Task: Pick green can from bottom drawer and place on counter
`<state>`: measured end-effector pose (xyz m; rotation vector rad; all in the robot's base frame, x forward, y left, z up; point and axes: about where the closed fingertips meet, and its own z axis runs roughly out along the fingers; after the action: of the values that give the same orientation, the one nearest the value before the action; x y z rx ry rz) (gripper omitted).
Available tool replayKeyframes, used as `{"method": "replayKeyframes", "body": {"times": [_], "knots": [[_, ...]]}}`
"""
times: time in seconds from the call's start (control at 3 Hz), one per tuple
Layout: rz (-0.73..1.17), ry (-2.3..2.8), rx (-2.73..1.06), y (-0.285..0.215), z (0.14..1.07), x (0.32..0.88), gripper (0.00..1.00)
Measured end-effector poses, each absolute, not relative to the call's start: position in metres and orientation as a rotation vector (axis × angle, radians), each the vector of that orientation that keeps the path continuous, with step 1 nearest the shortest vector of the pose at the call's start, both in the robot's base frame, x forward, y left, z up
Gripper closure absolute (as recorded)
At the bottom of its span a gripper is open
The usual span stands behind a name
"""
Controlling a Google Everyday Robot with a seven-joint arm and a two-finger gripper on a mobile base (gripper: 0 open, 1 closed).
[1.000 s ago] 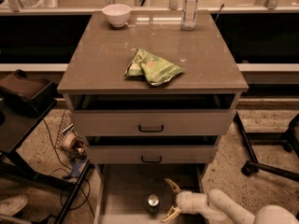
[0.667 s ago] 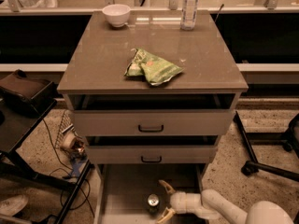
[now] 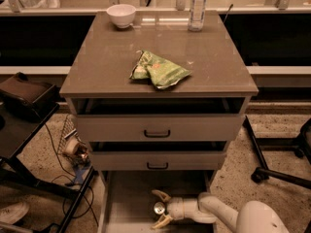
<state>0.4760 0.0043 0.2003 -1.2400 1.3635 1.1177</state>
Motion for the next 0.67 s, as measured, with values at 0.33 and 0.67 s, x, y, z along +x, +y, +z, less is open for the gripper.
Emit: {"method": "replayKeyframes", "body": {"times": [0.33, 0.67], "knots": [[1.122, 1.361, -1.241, 0.0068, 0.2004, 0.4755, 0.39], [1.126, 1.359, -1.241, 0.0087, 0.2003, 0.4745, 0.61]]}}
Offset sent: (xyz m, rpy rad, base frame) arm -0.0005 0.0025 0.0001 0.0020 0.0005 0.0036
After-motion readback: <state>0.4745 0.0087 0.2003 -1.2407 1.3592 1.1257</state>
